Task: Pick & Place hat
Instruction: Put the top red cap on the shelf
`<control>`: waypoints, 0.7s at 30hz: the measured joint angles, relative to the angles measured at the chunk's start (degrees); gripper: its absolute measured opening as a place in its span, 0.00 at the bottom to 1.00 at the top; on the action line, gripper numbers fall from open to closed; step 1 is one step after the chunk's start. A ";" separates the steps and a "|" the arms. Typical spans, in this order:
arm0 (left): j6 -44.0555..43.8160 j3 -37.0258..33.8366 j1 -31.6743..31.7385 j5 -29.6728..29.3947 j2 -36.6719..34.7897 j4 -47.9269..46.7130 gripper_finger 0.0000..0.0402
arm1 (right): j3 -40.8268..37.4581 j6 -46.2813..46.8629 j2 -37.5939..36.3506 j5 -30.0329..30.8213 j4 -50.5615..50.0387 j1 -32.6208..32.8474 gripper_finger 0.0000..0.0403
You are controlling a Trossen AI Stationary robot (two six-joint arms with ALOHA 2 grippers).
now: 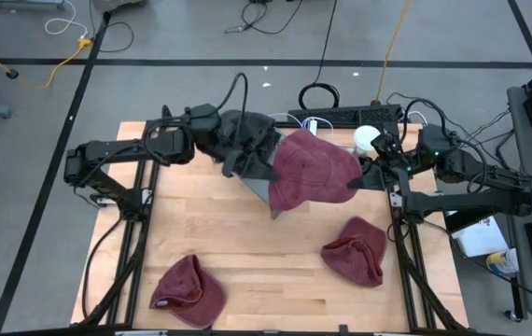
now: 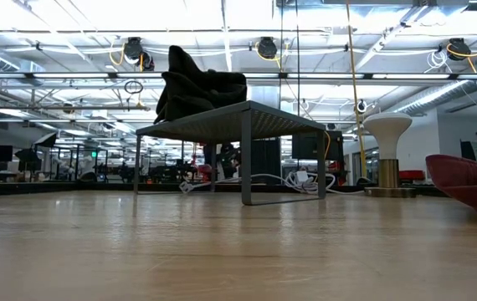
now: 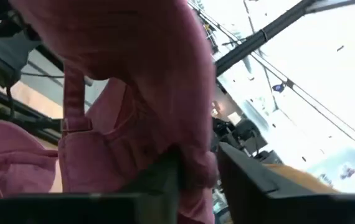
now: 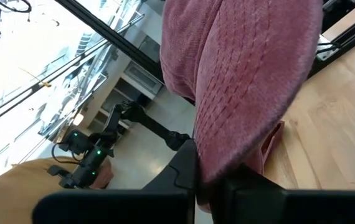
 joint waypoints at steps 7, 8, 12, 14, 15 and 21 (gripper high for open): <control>-2.28 0.00 1.70 0.15 0.00 0.00 0.06 | 0.02 -1.21 -0.04 -0.05 -0.54 0.00 0.10; -2.85 0.00 2.08 0.78 0.00 0.00 0.06 | 0.02 -1.42 -0.28 -0.07 -1.41 0.00 0.13; -6.96 0.00 4.21 3.54 0.00 -0.02 0.06 | 0.02 -0.50 -2.75 -3.20 -9.85 -0.07 0.22; -8.44 0.00 5.21 4.54 0.00 -0.02 0.06 | 0.02 -0.41 -4.37 -5.88 -14.95 -0.04 0.25; -9.25 0.00 5.68 4.55 0.00 -0.02 0.06 | 0.02 -0.39 -5.21 -6.91 -16.85 0.00 0.26; -11.49 2.83 7.42 5.82 0.11 -1.34 0.06 | 0.02 -1.51 -10.36 -9.19 -20.49 0.00 0.30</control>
